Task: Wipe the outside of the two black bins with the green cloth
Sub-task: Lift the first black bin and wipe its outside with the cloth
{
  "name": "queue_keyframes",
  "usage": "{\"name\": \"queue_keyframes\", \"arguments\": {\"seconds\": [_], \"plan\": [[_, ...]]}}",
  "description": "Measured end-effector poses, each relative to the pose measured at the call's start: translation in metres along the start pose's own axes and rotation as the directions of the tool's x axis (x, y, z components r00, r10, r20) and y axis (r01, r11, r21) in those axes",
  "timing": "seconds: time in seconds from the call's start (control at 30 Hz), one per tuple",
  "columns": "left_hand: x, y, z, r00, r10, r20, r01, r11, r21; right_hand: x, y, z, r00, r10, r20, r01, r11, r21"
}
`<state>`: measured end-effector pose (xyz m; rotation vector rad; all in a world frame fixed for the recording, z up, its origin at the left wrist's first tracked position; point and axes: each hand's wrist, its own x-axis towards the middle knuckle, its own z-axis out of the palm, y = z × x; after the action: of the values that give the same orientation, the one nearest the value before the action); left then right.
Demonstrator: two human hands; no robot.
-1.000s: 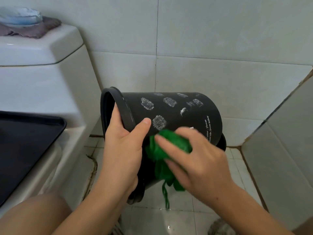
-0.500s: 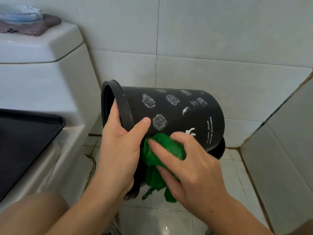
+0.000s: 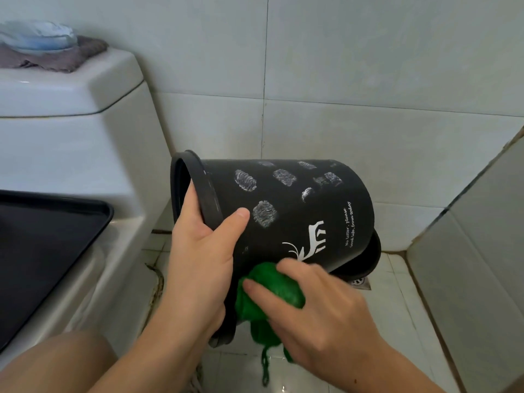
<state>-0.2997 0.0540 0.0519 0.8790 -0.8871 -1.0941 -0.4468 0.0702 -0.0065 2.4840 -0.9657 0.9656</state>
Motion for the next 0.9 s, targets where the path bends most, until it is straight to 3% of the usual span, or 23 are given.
{"name": "queue_keyframes", "arguments": {"seconds": [0.13,0.3,0.47,0.63,0.8,0.9], "plan": [[-0.004,-0.002,0.004,0.999,0.005,0.040,-0.006,1.000,0.027,0.027,0.011,-0.008,0.985,0.152,-0.076,-0.152,0.988,0.005],[-0.005,-0.004,0.002,1.000,-0.005,0.010,0.004,0.999,0.053,0.010,-0.002,-0.012,0.996,0.078,0.033,-0.080,0.994,0.068],[-0.005,-0.003,0.003,1.000,-0.003,0.022,0.003,1.000,0.017,0.030,0.008,-0.015,0.985,0.173,-0.025,-0.172,0.985,0.035],[-0.002,-0.002,0.001,0.999,0.028,-0.030,-0.028,0.999,0.029,0.007,0.000,-0.010,0.999,0.044,0.031,-0.046,0.997,0.058],[-0.007,-0.003,0.005,0.999,0.029,0.040,-0.030,0.999,0.029,0.027,0.014,-0.014,0.976,0.209,-0.065,-0.206,0.977,0.047],[-0.007,-0.002,0.005,0.999,0.036,0.029,-0.038,0.998,0.049,0.011,0.005,-0.012,0.995,0.100,-0.022,-0.099,0.993,0.070]]}}
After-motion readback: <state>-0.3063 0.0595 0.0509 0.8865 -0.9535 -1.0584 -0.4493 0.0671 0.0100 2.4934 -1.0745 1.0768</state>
